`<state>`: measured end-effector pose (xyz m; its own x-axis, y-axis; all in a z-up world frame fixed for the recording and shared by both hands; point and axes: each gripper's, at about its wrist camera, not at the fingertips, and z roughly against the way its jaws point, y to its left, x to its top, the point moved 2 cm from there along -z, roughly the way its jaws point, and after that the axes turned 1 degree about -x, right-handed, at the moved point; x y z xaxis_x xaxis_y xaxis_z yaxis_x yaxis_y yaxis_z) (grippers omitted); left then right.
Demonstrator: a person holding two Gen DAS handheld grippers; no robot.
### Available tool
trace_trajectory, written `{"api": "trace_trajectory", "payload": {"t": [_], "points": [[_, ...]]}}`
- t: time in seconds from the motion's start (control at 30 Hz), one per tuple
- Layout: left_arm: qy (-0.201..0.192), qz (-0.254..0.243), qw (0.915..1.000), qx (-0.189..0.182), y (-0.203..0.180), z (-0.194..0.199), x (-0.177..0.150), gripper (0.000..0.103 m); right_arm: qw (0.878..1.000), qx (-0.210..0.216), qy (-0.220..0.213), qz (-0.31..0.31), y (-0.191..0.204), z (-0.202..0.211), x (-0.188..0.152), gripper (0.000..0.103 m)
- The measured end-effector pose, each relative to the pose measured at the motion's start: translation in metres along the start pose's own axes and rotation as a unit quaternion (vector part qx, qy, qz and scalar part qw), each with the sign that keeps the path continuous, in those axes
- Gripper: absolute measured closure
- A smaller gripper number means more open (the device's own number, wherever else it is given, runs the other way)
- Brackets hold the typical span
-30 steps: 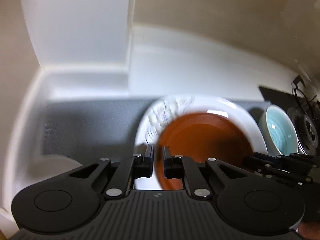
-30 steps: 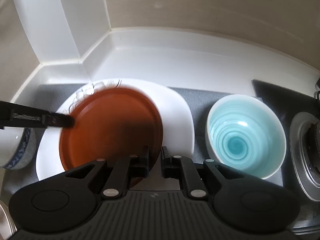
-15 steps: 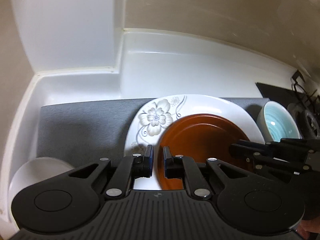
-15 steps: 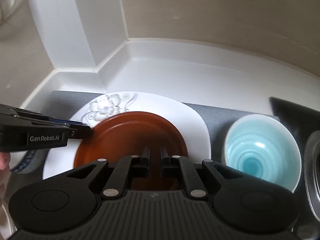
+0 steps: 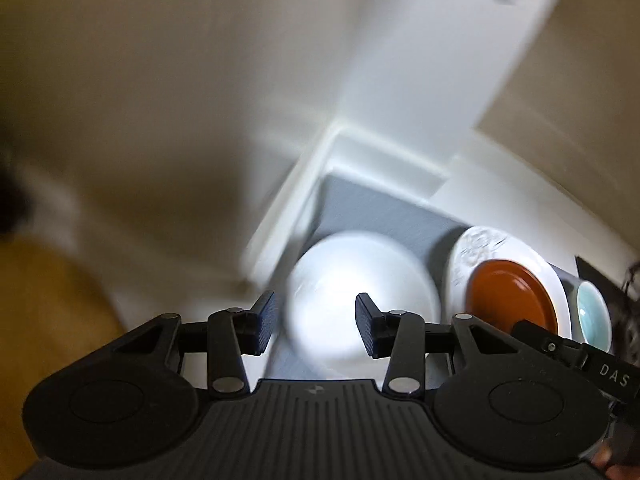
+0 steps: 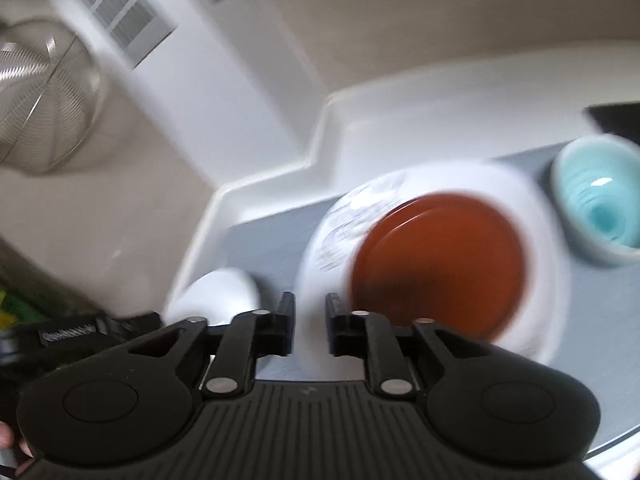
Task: Organize plates and bowls
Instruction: 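Move both grippers to the white bowl's rim and close on it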
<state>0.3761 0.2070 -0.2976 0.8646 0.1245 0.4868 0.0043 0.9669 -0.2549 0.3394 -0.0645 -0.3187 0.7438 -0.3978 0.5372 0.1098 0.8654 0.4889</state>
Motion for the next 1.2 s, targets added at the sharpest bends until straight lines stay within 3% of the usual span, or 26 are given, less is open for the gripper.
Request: {"api": "trace_trajectory", "payload": {"t": [0.13,0.33,0.43,0.53,0.6,0.77,0.97,1.1,1.2], "points": [[0.047,0.078,0.9955,-0.023,0.037,-0.021,-0.006,0.058,0.999,0.014,0.036,0.009,0.021,-0.022,-0.003,0.073],[0.037,0.118,0.9883,-0.090,0.047,-0.027,-0.010,0.059,0.997,0.023,0.079,0.013,0.036,-0.042,-0.007,0.073],[0.046,0.124,0.9866,-0.095,0.047,-0.038,-0.014,0.074,0.995,0.014,0.099,0.011,0.038,-0.052,-0.011,0.074],[0.049,0.135,0.9843,-0.102,0.049,-0.048,-0.016,0.078,0.992,0.010,0.120,0.021,0.038,-0.066,-0.015,0.083],[0.052,0.151,0.9801,-0.118,0.050,-0.051,-0.015,0.086,0.992,0.010,0.121,0.021,0.040,-0.067,-0.015,0.083],[0.068,0.130,0.9838,-0.104,0.044,-0.047,-0.017,0.091,0.989,0.015,0.141,0.045,0.041,-0.063,-0.016,0.086],[0.101,0.120,0.9823,-0.102,0.038,-0.037,-0.038,0.089,0.982,0.020,0.181,0.049,0.038,-0.046,-0.028,0.087],[0.098,0.114,0.9833,-0.102,0.035,-0.038,-0.038,0.088,0.981,0.020,0.184,0.062,0.038,-0.040,-0.032,0.085],[0.072,0.103,0.9894,-0.073,0.038,-0.030,-0.033,0.089,0.982,0.014,0.179,0.061,0.038,-0.040,-0.029,0.085]]}}
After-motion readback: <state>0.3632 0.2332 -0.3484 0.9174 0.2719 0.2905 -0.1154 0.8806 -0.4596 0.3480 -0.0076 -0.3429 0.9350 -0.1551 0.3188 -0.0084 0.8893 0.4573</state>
